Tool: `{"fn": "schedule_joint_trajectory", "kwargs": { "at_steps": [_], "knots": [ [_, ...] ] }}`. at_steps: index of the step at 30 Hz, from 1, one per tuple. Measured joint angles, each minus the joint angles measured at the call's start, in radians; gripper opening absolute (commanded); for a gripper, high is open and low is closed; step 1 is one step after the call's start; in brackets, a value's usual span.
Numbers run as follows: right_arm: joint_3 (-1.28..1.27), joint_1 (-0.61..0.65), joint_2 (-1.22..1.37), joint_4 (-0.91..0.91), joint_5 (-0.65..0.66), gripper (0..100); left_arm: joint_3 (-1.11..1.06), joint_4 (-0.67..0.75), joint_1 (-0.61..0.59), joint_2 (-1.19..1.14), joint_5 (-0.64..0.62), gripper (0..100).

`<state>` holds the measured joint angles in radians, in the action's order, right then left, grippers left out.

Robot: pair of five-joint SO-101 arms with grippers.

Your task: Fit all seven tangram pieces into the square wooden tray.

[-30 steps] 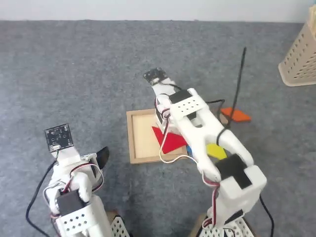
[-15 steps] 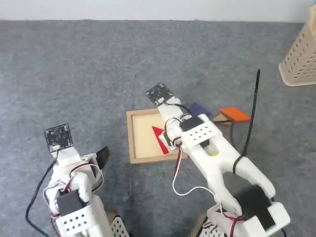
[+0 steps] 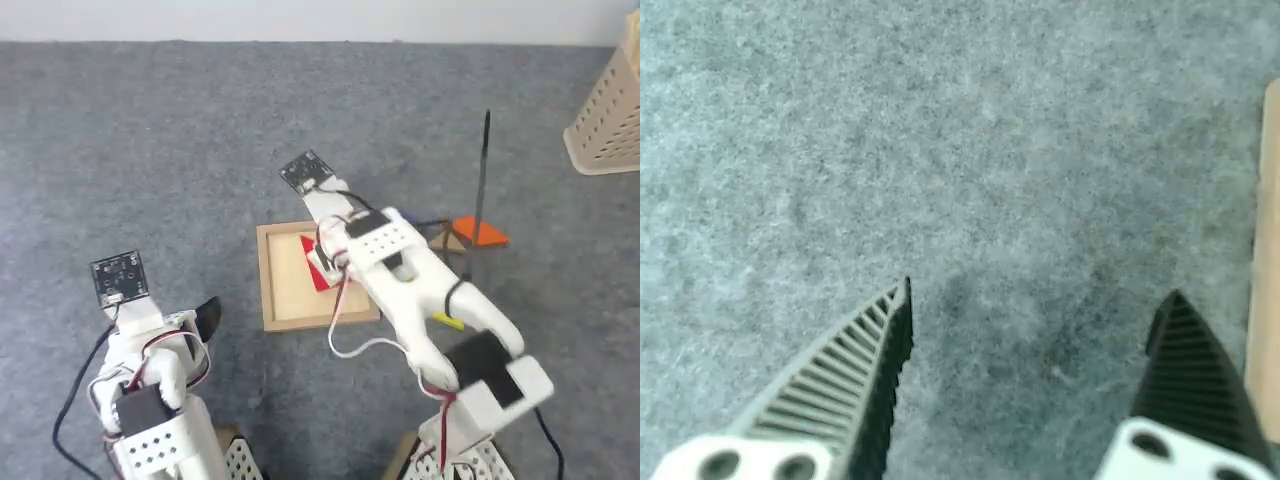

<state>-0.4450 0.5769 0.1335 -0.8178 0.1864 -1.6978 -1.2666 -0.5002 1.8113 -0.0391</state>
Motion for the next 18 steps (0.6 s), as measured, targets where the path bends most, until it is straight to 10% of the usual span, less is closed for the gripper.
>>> {"fn": "schedule_joint_trajectory", "kwargs": {
  "at_steps": [18],
  "knots": [
    [0.442,0.097,0.292,-0.221,0.157,0.9,0.0,0.0,0.0,0.0,0.0,35]
  ]
}}
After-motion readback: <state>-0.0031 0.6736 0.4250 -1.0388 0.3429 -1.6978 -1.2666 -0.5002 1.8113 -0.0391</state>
